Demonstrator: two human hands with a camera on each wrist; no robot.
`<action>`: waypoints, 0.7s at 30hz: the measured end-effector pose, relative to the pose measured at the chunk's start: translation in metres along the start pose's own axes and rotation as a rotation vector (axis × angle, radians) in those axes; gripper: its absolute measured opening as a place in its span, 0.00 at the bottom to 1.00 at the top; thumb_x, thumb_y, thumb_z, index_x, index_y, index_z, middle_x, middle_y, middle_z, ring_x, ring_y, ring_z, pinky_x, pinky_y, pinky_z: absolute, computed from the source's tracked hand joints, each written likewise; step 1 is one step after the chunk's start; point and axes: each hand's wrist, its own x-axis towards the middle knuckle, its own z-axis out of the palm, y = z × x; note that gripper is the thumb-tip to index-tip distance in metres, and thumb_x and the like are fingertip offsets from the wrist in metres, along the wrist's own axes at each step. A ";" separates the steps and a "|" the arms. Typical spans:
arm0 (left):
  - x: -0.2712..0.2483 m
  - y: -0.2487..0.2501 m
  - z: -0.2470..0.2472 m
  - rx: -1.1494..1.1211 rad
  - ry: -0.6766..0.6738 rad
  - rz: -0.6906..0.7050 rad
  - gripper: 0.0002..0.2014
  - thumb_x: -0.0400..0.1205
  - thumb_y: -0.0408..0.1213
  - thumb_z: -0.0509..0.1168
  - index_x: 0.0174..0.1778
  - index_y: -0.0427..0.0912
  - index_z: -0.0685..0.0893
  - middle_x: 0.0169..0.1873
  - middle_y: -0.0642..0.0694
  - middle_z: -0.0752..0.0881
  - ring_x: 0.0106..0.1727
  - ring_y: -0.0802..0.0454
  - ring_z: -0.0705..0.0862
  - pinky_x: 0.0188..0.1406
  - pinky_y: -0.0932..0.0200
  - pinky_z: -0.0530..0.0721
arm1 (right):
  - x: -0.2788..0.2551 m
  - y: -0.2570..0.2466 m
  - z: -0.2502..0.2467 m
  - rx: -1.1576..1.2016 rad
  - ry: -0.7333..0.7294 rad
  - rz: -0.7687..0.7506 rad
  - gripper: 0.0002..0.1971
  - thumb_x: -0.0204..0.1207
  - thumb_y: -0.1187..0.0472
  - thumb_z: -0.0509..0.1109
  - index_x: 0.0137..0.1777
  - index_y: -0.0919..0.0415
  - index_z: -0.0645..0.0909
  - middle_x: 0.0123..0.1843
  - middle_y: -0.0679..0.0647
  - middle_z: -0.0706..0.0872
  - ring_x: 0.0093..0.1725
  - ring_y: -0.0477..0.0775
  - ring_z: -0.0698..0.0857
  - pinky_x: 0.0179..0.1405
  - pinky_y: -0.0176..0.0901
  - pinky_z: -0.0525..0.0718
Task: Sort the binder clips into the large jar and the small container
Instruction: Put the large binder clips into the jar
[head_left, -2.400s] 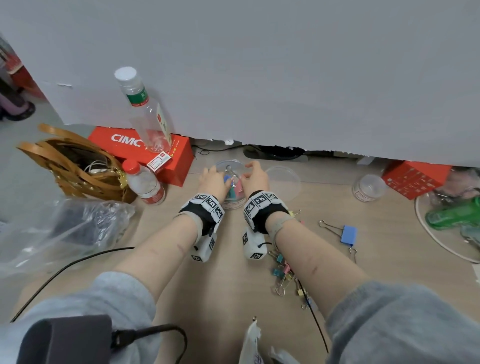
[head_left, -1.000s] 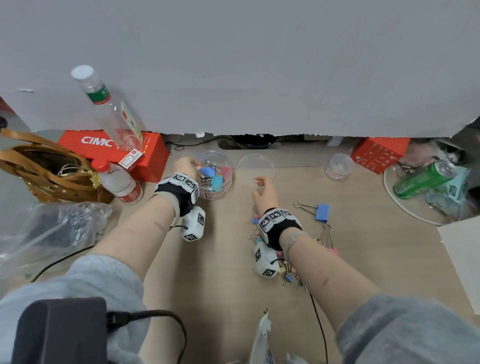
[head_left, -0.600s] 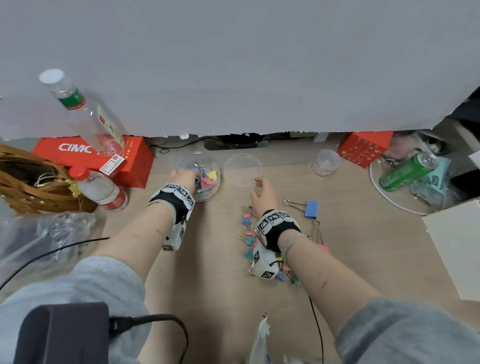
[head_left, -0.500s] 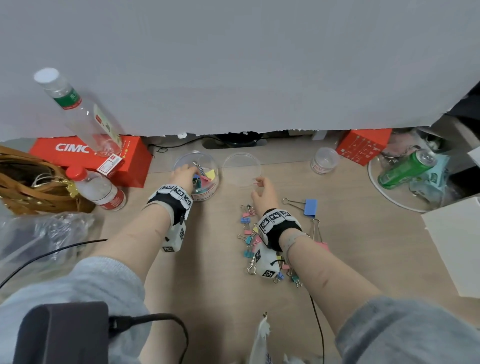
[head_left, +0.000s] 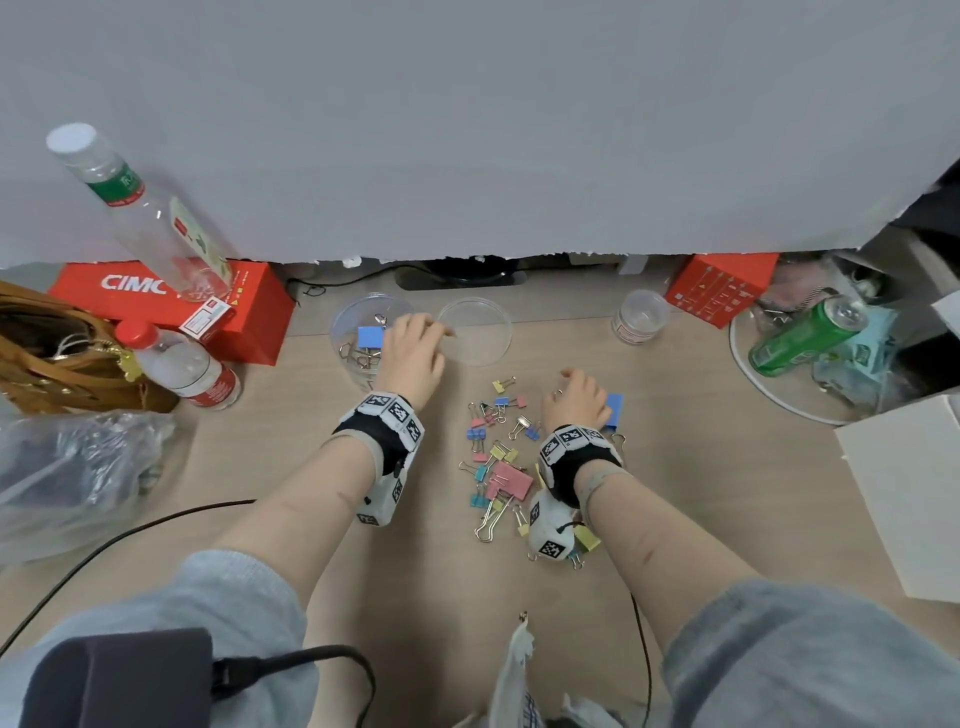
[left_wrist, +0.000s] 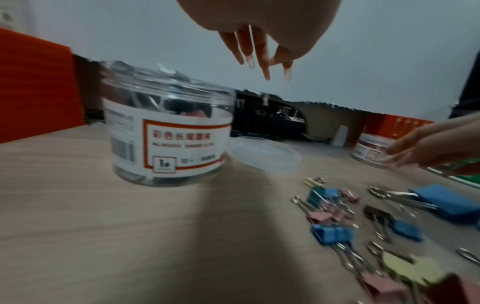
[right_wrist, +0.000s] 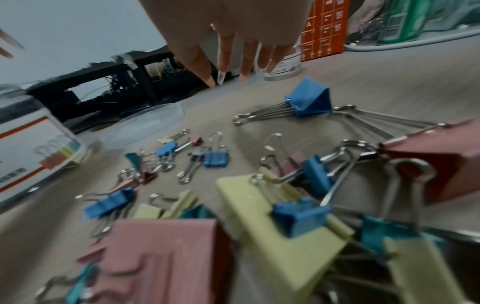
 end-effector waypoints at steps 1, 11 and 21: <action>-0.002 0.007 0.005 0.012 -0.019 0.024 0.14 0.79 0.29 0.58 0.58 0.41 0.81 0.57 0.42 0.80 0.63 0.41 0.73 0.62 0.52 0.67 | 0.002 0.006 -0.002 0.007 0.017 0.022 0.19 0.76 0.62 0.63 0.68 0.56 0.71 0.71 0.56 0.73 0.74 0.58 0.67 0.72 0.52 0.62; 0.006 0.089 0.070 -0.016 -0.371 0.109 0.18 0.81 0.42 0.62 0.67 0.44 0.76 0.64 0.45 0.77 0.69 0.44 0.71 0.67 0.53 0.63 | 0.024 0.067 -0.030 -0.015 0.031 0.102 0.28 0.71 0.57 0.70 0.70 0.60 0.67 0.74 0.58 0.66 0.72 0.61 0.67 0.67 0.52 0.69; 0.021 0.157 0.129 0.054 -0.649 0.037 0.23 0.77 0.38 0.66 0.69 0.41 0.72 0.68 0.40 0.73 0.70 0.41 0.69 0.70 0.51 0.65 | 0.016 0.098 -0.034 -0.071 -0.278 0.168 0.25 0.76 0.55 0.65 0.66 0.67 0.62 0.70 0.63 0.68 0.64 0.64 0.76 0.56 0.49 0.77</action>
